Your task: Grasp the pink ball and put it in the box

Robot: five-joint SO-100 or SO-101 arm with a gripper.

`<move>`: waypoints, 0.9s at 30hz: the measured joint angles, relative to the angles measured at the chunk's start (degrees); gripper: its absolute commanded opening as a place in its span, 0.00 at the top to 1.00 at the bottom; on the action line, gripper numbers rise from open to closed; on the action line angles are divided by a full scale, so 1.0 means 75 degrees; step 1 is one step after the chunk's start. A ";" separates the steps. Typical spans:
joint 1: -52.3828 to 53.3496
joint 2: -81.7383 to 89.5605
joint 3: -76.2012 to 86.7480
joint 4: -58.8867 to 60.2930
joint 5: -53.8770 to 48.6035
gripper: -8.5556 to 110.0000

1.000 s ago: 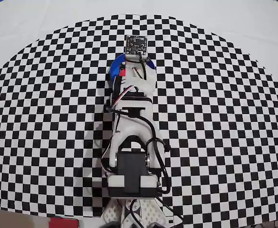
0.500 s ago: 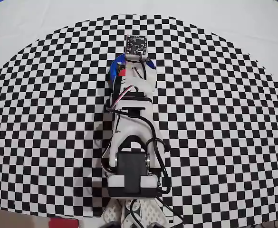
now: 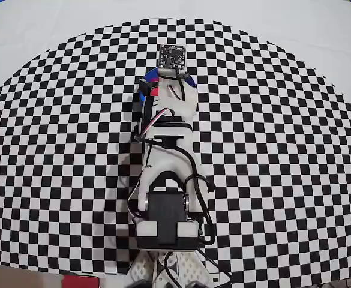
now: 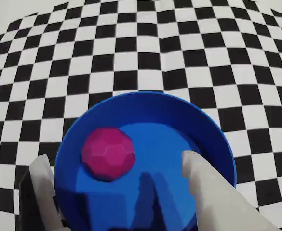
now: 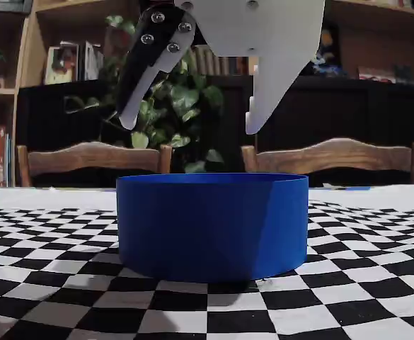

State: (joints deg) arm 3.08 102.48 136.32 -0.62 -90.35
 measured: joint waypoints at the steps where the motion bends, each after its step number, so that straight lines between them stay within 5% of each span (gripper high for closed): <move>1: 0.0000 0.0000 0.0000 0.0000 0.0000 0.66; 7: 0.0117 0.0047 0.0000 -0.0129 0.0691 0.74; 12: 0.0105 0.0715 0.0012 -0.0270 0.1535 0.93; 27: 0.0141 0.3129 0.1031 -0.0270 0.5637 0.93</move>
State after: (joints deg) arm 4.13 125.95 144.05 -2.64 -48.08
